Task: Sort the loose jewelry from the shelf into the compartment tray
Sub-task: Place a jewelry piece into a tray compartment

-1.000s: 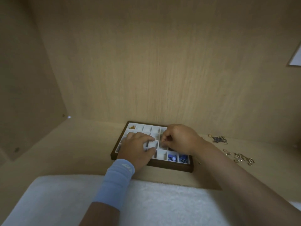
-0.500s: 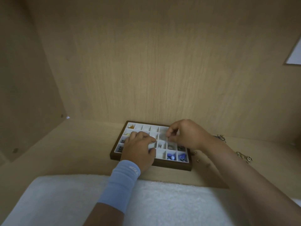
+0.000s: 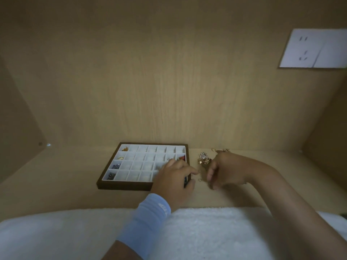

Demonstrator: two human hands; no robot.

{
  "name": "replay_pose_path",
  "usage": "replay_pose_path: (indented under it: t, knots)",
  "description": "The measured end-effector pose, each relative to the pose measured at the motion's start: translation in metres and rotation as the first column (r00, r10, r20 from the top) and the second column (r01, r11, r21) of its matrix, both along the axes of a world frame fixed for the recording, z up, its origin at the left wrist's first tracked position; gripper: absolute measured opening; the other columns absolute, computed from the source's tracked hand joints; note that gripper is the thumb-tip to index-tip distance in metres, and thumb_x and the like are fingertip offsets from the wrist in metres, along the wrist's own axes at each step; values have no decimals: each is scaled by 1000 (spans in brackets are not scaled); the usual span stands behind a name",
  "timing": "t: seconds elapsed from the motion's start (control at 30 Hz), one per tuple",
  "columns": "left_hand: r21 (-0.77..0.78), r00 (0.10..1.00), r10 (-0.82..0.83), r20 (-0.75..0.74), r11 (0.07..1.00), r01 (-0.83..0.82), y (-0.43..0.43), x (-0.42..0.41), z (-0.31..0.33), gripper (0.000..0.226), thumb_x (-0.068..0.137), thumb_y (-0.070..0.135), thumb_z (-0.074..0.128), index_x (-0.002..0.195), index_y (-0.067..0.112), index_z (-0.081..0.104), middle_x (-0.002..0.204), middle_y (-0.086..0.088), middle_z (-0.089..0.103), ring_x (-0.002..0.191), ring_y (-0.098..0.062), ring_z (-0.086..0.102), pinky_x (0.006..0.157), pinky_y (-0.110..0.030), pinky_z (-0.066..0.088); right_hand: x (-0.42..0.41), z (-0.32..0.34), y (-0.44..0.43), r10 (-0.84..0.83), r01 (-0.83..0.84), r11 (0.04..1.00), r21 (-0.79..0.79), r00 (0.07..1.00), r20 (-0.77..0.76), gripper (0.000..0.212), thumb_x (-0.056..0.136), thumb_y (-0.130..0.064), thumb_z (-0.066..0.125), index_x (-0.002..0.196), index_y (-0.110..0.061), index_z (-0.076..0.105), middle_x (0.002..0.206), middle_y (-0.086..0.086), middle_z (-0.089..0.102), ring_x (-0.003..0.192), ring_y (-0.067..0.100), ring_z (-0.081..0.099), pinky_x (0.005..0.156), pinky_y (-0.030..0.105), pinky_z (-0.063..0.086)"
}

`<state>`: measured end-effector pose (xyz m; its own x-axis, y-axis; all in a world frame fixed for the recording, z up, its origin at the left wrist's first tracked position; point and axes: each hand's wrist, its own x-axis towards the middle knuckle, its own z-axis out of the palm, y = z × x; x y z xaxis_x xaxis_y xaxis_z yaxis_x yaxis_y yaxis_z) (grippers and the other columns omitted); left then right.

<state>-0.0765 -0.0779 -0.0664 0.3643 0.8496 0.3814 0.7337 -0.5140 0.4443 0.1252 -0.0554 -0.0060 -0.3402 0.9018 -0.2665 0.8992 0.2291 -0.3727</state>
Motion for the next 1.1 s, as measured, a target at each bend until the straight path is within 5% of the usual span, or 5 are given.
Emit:
replay_pose_path:
  t: [0.23,0.47,0.67,0.87,1.1]
  knots:
    - [48,998,20,67,999,-24,-4,-7,-8,27,82,38,54,104,35,70,103,18,61,106,-5,46,93,-27,40,-3,-8,5,-19,24,1000,21,980,-197,8,79,-17,81,86,-21,82,67,-17,72,64,-8,60,67,11,45]
    - [-81,928,41,370,997,-12,-10,-11,2,28,85,19,69,101,43,66,88,32,64,98,0,56,88,-17,43,-13,-16,-2,-169,43,980,-195,699,-695,10,90,-17,71,90,-10,79,83,5,76,54,9,51,52,19,40]
    - [-182,807,112,579,983,-6,-10,-13,8,24,83,12,72,89,35,73,81,12,73,81,-1,66,74,-14,49,-30,-21,-5,-226,21,964,-266,597,-770,17,91,-24,70,76,-20,76,76,1,71,48,10,44,44,18,29]
    - [-265,681,242,691,961,-73,-4,-20,15,11,81,10,75,85,21,74,74,8,73,73,-4,68,67,-14,53,-43,-11,0,-130,134,989,-67,542,-830,5,88,-10,74,89,-5,75,72,7,72,51,18,49,51,28,41]
    - [-234,676,273,685,960,-151,0,-36,17,13,81,16,75,85,28,71,76,11,73,75,-2,68,67,-13,53,-60,10,16,98,-22,992,125,760,-642,13,76,-18,86,88,-18,81,77,-1,77,70,8,69,71,25,57]
